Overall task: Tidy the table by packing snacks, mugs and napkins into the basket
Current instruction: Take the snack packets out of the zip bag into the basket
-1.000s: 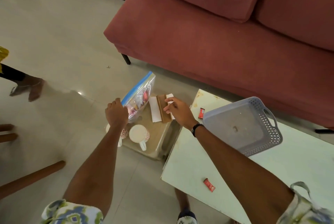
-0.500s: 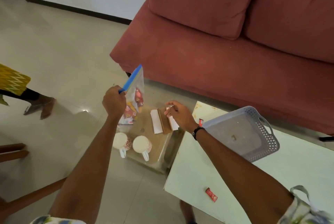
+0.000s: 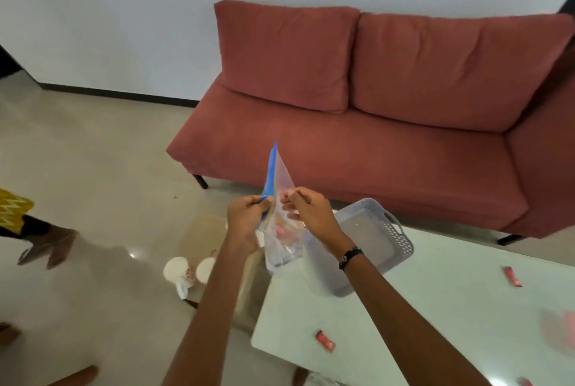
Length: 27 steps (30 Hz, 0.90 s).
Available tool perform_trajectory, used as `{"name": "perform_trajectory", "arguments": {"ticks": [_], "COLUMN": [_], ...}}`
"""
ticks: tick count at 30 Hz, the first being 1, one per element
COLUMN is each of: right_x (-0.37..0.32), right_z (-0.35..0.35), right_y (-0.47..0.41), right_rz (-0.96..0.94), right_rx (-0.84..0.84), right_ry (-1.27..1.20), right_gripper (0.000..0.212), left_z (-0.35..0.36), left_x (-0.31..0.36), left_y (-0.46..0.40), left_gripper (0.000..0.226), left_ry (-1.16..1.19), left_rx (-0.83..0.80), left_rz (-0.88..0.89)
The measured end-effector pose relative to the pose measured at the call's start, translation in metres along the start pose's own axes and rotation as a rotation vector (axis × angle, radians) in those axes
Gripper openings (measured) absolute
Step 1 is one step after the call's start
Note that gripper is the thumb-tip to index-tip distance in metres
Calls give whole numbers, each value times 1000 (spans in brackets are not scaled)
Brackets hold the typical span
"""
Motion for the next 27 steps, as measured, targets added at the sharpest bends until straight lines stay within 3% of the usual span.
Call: {"name": "perform_trajectory", "arguments": {"ticks": [8,12,15,22,27], "right_x": [79,111,123,112,107], "right_z": [-127,-179,-209,-247,-249], "right_y": [122,164,186,214,221], "right_rz": [231,316,373,404,404], "right_rx": [151,266,315,248,172], "right_ry": [-40,-11,-25,-106,-153], "right_gripper": [26,45,28,9,17], "left_z": [128,177,202,223,217], "left_x": [-90,-113,-125,-126,-122], "left_y": [143,206,237,275,280], "left_gripper": [12,15,14,23,23], "left_ry": [-168,-253,-299,-341,-444], "left_rx": [-119,-153,-161,-183,-296], "left_rz": [60,140,188,246,242]}}
Point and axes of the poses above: each hand's wrist, its own y-axis away from the middle knuckle, its own z-axis out of the palm, x = y × z, the point moved 1 cm from there along -y, towards the middle knuckle, and after that the axes turned 12 degrees about y, right-handed, at the moved point
